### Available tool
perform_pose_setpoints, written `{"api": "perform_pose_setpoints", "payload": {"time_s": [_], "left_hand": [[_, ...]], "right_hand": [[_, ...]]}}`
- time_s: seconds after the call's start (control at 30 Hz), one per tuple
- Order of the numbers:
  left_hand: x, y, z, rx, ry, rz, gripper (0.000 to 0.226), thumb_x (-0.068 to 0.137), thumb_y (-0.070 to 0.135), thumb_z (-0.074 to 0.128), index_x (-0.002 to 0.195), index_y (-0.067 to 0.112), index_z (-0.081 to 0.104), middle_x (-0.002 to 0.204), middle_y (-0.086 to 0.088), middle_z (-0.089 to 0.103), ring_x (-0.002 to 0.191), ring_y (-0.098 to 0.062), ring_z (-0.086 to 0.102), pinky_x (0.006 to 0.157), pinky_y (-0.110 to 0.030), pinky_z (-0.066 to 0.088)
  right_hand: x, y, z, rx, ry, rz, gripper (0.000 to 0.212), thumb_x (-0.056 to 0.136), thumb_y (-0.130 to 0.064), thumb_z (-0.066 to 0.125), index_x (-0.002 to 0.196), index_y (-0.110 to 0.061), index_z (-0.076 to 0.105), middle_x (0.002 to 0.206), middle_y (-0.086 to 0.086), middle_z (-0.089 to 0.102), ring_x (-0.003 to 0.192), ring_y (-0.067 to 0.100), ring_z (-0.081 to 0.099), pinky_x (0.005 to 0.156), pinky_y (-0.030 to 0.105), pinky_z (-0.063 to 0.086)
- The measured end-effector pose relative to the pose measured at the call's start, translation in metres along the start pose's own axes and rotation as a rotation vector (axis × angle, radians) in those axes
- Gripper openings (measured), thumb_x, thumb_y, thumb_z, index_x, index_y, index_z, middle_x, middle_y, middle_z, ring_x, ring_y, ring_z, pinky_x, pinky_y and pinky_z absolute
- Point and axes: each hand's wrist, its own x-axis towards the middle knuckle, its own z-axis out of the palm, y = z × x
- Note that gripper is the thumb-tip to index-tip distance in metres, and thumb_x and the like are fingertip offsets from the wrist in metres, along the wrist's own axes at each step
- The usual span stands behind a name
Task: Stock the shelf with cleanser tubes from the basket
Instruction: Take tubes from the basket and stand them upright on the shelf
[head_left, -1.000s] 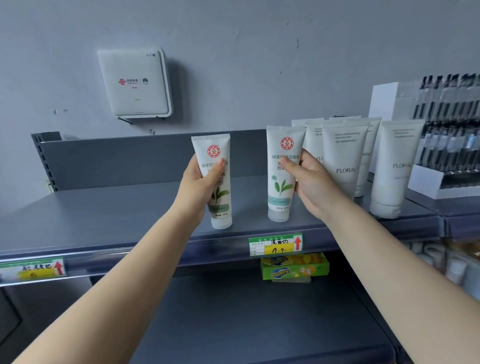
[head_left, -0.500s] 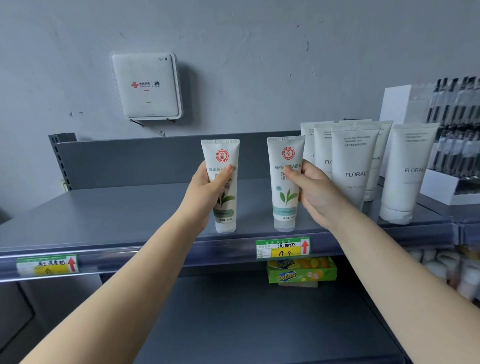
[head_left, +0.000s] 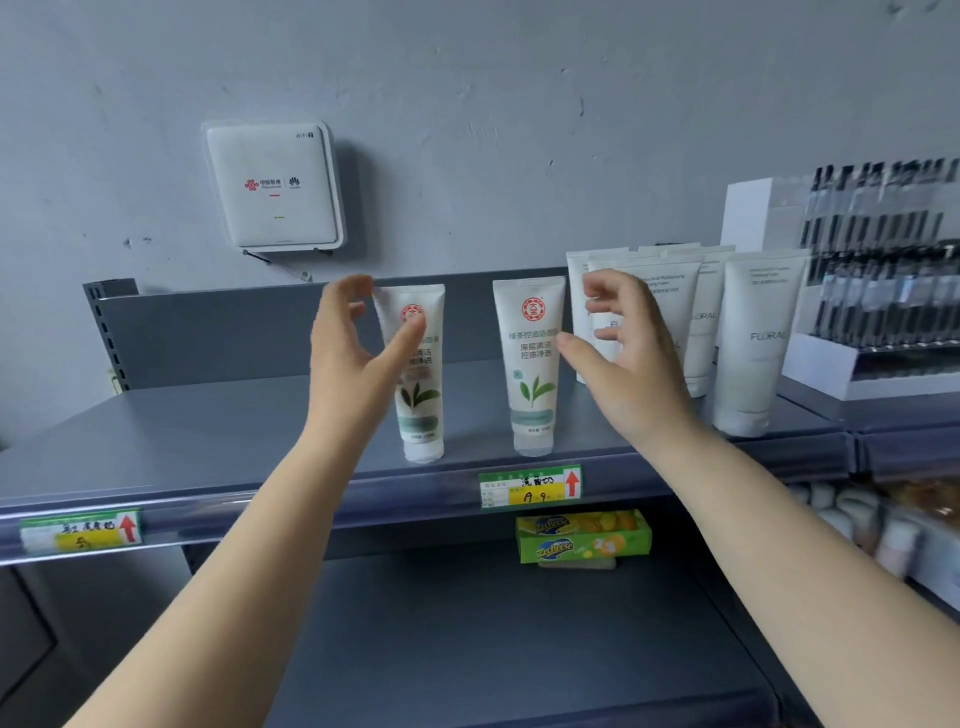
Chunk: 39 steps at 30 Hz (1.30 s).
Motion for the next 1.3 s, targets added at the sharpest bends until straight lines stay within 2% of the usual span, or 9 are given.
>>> {"api": "perform_pose_setpoints", "payload": {"time_s": [0.1, 0.23, 0.33, 0.5, 0.63, 0.83, 0.9, 1.03, 1.3], "left_hand": [[-0.013, 0.025, 0.009, 0.308, -0.051, 0.198, 0.054, 0.077, 0.041, 0.058, 0.123, 0.014, 0.049, 0.122, -0.001, 0.055, 0.114, -0.022, 0.048, 0.096, -0.036, 0.035], [-0.036, 0.060, 0.042, 0.559, -0.207, 0.427, 0.049, 0.079, 0.049, 0.045, 0.112, 0.016, 0.058, 0.111, -0.002, 0.062, 0.101, -0.028, 0.057, 0.090, -0.039, 0.038], [-0.057, 0.084, 0.078, 0.638, -0.330, 0.539, 0.042, 0.080, 0.044, 0.051, 0.110, 0.017, 0.062, 0.104, -0.002, 0.067, 0.093, -0.030, 0.062, 0.086, -0.041, 0.045], [-0.099, 0.115, 0.148, 0.728, -0.505, 0.702, 0.040, 0.070, 0.042, 0.058, 0.101, 0.017, 0.066, 0.090, -0.001, 0.068, 0.079, -0.029, 0.064, 0.073, -0.038, 0.050], [-0.138, 0.141, 0.201, 0.726, -0.613, 0.809, 0.041, 0.068, 0.040, 0.069, 0.100, 0.014, 0.066, 0.085, -0.003, 0.067, 0.077, -0.029, 0.063, 0.071, -0.036, 0.049], [-0.195, 0.181, 0.267, 0.682, -0.733, 0.874, 0.051, 0.064, 0.040, 0.074, 0.107, 0.015, 0.066, 0.090, -0.003, 0.067, 0.081, -0.028, 0.064, 0.072, -0.035, 0.048], [-0.216, 0.193, 0.289, 0.633, -0.787, 0.876, 0.053, 0.072, 0.040, 0.068, 0.118, 0.016, 0.060, 0.102, -0.003, 0.065, 0.092, -0.029, 0.061, 0.080, -0.037, 0.045], [-0.254, 0.210, 0.330, 0.563, -0.864, 0.932, 0.056, 0.089, 0.045, 0.047, 0.138, 0.021, 0.035, 0.131, 0.000, 0.048, 0.117, -0.026, 0.045, 0.096, -0.037, 0.031], [-0.323, 0.224, 0.396, 0.439, -1.051, 1.024, 0.058, 0.091, 0.047, 0.044, 0.140, 0.018, 0.032, 0.139, -0.004, 0.043, 0.126, -0.028, 0.039, 0.104, -0.042, 0.025]], "right_hand": [[-0.006, -0.011, -0.026, -0.225, -0.076, -0.130, 0.030, 0.085, -0.012, 0.062, 0.113, -0.009, 0.053, 0.104, -0.009, 0.047, 0.095, 0.006, 0.044, 0.077, 0.001, 0.035], [-0.012, -0.018, -0.071, -0.624, -0.244, -0.192, 0.027, 0.090, -0.025, 0.052, 0.115, -0.015, 0.052, 0.114, -0.005, 0.053, 0.105, 0.015, 0.048, 0.078, 0.024, 0.036], [-0.021, -0.016, -0.110, -0.893, -0.357, -0.197, 0.026, 0.093, -0.030, 0.043, 0.115, -0.016, 0.050, 0.116, -0.002, 0.053, 0.109, 0.021, 0.047, 0.082, 0.031, 0.037], [-0.046, 0.001, -0.182, -1.110, -0.445, -0.083, 0.031, 0.093, -0.032, 0.041, 0.120, -0.016, 0.047, 0.119, 0.001, 0.051, 0.114, 0.024, 0.045, 0.086, 0.035, 0.035], [-0.075, 0.024, -0.242, -1.233, -0.519, 0.047, 0.032, 0.092, -0.033, 0.043, 0.120, -0.016, 0.044, 0.121, 0.002, 0.049, 0.116, 0.024, 0.044, 0.090, 0.036, 0.036], [-0.128, 0.048, -0.325, -1.391, -0.598, 0.196, 0.044, 0.091, -0.036, 0.043, 0.132, -0.018, 0.039, 0.130, 0.002, 0.044, 0.122, 0.025, 0.040, 0.095, 0.040, 0.032], [-0.148, 0.055, -0.351, -1.427, -0.597, 0.233, 0.046, 0.091, -0.038, 0.044, 0.132, -0.019, 0.038, 0.130, 0.002, 0.043, 0.123, 0.025, 0.040, 0.096, 0.041, 0.032], [-0.182, 0.067, -0.394, -1.445, -0.597, 0.349, 0.048, 0.091, -0.040, 0.044, 0.134, -0.020, 0.038, 0.134, 0.002, 0.042, 0.126, 0.025, 0.038, 0.099, 0.041, 0.029], [-0.242, 0.094, -0.449, -1.443, -0.578, 0.569, 0.054, 0.090, -0.040, 0.047, 0.138, -0.017, 0.036, 0.138, 0.003, 0.042, 0.127, 0.026, 0.038, 0.101, 0.042, 0.028]]}}
